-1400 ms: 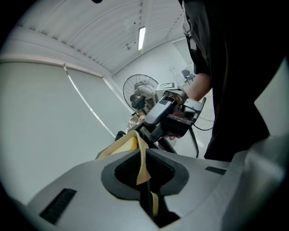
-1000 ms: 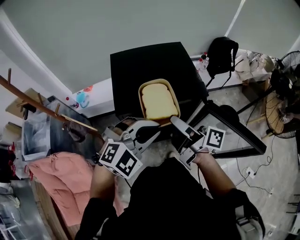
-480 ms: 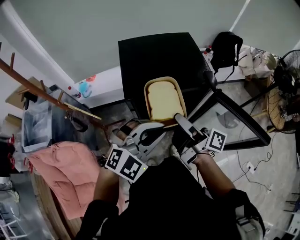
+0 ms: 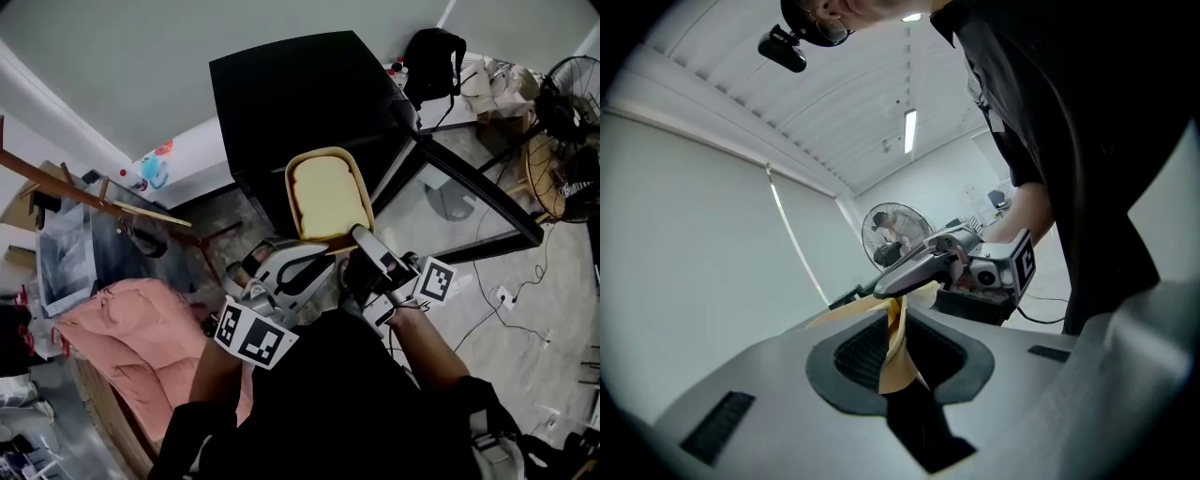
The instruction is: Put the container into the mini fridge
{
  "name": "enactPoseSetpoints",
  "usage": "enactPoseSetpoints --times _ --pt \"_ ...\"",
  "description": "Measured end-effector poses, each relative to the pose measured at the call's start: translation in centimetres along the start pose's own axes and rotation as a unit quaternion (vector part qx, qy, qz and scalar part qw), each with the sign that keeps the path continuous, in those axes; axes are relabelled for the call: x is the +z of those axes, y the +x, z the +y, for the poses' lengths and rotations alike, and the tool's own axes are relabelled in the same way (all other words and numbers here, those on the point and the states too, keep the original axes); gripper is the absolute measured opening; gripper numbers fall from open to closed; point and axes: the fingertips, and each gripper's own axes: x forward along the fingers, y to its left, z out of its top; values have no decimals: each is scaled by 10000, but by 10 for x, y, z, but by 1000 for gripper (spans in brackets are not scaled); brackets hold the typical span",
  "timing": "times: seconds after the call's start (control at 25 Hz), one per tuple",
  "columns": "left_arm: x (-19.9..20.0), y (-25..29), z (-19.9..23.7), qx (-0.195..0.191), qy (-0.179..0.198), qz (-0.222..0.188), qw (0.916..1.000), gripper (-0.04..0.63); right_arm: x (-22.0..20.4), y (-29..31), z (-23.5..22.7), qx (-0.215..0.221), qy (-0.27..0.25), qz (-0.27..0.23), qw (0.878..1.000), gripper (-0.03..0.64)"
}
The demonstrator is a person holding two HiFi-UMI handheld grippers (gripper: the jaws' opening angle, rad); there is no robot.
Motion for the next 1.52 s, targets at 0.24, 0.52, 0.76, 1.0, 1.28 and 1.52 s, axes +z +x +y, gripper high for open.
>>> enactPoseSetpoints --times 0.24,0.52,0.76,1.0,1.28,1.52 --pt "-5 6 -19 -128 -304 -50 9994 67 4 -29 -18 -280 2 -366 9989 232" --pt "-24 -1 -20 -69 -906 52 9958 67 26 -46 -54 -738 -84 -555 9957 232" --pt "-38 0 -20 -48 -1065 238 9940 66 52 -37 -88 -1032 -361 -521 9926 232" --pt "-49 7 -9 59 -1348 286 9904 66 75 -23 -115 -1149 -341 -481 9916 232" --pt "-61 29 11 101 -1558 453 9867 66 100 -6 -141 -1243 -105 -336 9916 232" --pt "-66 50 30 212 -1671 485 9845 66 117 15 -156 -1320 -58 -151 9911 232"
